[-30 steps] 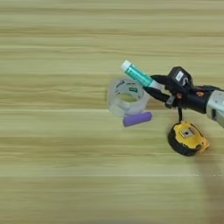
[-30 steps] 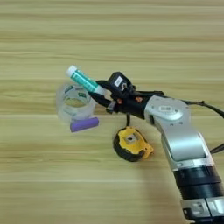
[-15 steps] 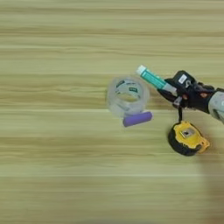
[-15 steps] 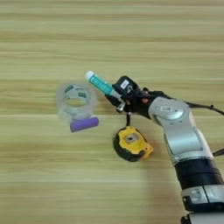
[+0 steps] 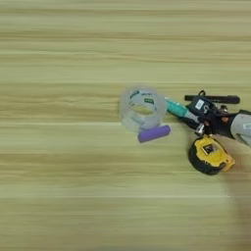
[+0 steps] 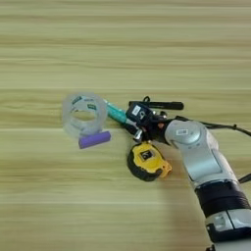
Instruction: Move the objects on the table
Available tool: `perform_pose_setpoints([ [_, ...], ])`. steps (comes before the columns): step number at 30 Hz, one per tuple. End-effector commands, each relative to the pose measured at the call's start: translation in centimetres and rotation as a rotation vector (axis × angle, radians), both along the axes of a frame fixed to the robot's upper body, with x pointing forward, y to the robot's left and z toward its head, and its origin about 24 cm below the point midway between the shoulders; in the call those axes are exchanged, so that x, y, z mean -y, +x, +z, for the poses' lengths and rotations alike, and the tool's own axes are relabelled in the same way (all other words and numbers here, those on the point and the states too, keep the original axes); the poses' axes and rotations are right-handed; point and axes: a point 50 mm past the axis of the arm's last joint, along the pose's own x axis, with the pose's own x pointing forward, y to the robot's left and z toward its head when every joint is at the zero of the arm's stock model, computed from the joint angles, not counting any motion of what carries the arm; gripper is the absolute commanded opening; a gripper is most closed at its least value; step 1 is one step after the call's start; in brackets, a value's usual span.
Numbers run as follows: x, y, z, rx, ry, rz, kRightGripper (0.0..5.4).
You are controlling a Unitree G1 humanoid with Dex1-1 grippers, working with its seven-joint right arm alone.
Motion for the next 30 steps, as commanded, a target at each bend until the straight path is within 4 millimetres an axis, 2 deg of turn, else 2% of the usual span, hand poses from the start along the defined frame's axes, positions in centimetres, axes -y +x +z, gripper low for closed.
perform_pose_setpoints([
  [1, 0.2, 0.7, 2.5, 0.073, -0.004, 0.018, 1.7],
  [7, 0.1, 0.6, 2.4, 0.049, 0.023, 0.015, 1.7],
  [8, 0.1, 0.6, 2.5, 0.049, 0.022, 0.015, 1.99],
  [11, 0.1, 0.6, 2.5, 0.053, 0.02, 0.014, 2.27],
  [16, 0.3, 0.9, 2.8, 0.081, 0.013, 0.002, 3.15],
  [24, 0.1, 1.3, 3.6, 0.131, 0.023, 0.005, 4.04],
  [30, -0.2, 2.0, 5.6, 0.246, 0.106, -0.013, 4.86],
])
